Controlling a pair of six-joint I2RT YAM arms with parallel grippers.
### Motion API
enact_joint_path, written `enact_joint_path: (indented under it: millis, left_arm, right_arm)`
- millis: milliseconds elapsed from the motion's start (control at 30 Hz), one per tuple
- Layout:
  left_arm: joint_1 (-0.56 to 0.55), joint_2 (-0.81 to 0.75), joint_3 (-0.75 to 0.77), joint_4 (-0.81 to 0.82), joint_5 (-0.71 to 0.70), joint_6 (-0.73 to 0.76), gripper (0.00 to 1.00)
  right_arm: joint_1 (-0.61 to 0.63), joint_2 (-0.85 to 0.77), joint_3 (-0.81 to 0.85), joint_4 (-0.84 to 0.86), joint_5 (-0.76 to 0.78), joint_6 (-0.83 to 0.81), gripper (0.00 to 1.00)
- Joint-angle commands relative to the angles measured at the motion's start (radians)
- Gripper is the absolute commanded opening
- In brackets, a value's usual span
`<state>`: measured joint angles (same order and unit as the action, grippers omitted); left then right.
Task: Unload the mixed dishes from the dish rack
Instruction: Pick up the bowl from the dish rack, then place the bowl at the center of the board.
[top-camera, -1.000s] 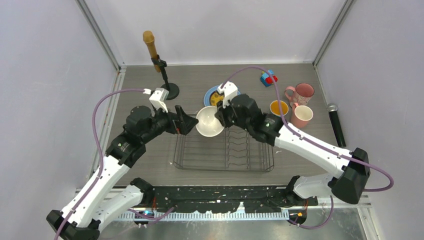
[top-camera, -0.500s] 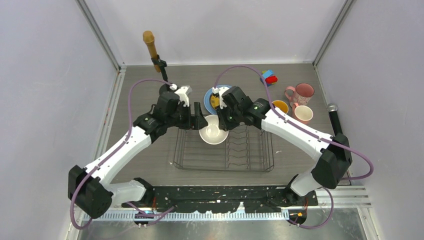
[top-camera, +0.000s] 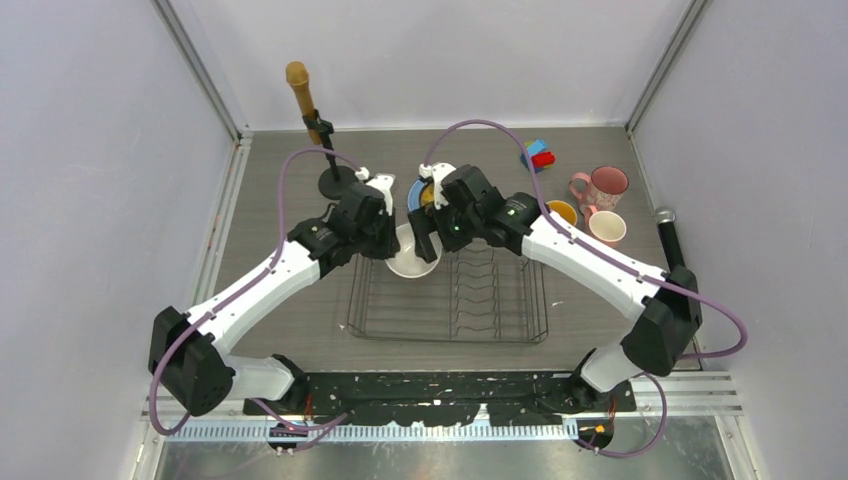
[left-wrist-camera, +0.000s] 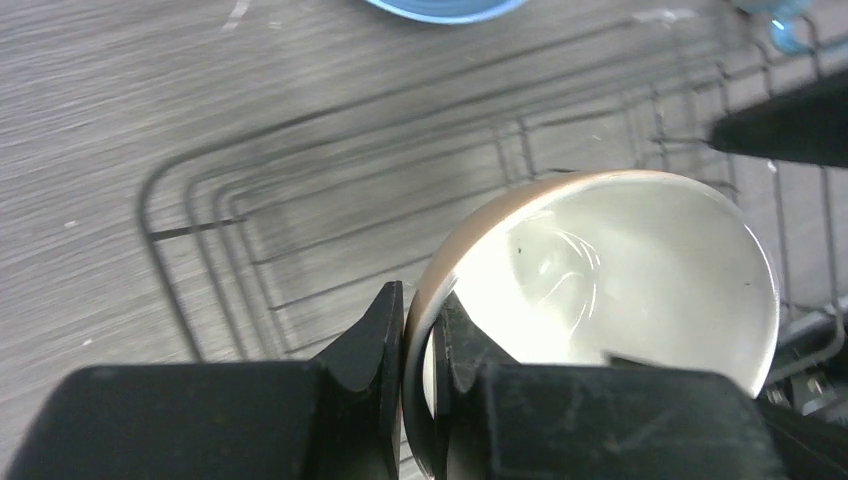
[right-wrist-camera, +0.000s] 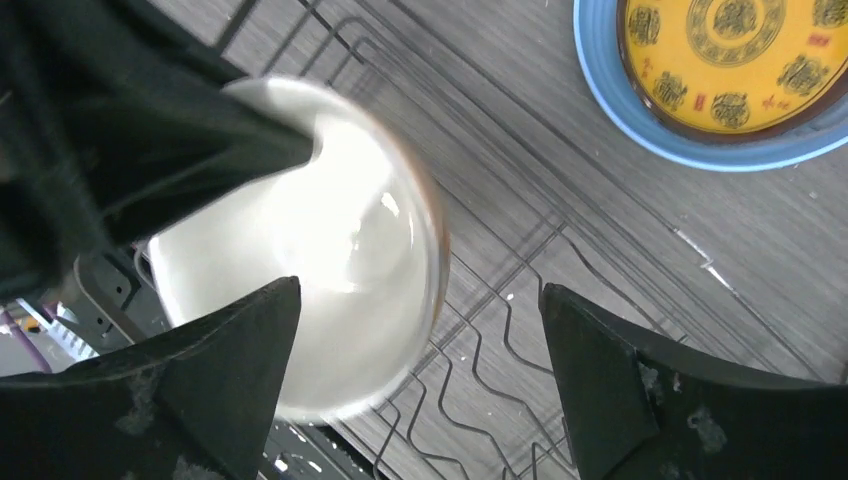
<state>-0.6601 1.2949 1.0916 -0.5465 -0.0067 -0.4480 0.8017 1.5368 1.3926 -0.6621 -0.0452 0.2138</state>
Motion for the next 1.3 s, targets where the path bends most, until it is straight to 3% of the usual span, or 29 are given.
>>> enact_joint_path:
  millis: [0,200,300,367,567,800,1000,1267]
  left_arm:
    - [0.018,-0.063,0.032,0.034,-0.203,-0.048,0.00]
    - [0.057,-0.083,0.065,0.052,-0.299,-0.017,0.00]
    - [0.117,-0.066,0.087,0.053,-0.312,-0.022,0.00]
    - [0.169,-0.052,0.073,0.113,-0.321,-0.044,0.00]
    - [0.339,0.040,0.090,0.187,-0.358,-0.146,0.00]
    - [0.511,0.166,0.082,0.234,-0.287,-0.315,0.00]
    - [0.574,0.250,0.061,0.254,-0.244,-0.394,0.00]
    - [0.576,0.364,0.037,0.240,-0.201,-0.425,0.00]
  right_arm:
    - [0.004,-0.143,-0.031,0.144,0.030,-0.028,0.99]
    - [0.004,-0.349,-0.259,0.467,-0.037,-0.032,1.00]
    - [0.004,-0.451,-0.424,0.692,0.029,-0.007,1.00]
    - [0.004,-0.495,-0.483,0.737,0.111,0.000,1.00]
    - [-0.002,-0.494,-0.466,0.600,0.278,0.017,1.00]
    - [-0.010,-0.555,-0.546,0.612,0.333,0.055,1.00]
    - [-0.014,-0.596,-0.572,0.596,0.375,0.055,1.00]
    - [-0.019,-0.606,-0.581,0.575,0.388,0.055,1.00]
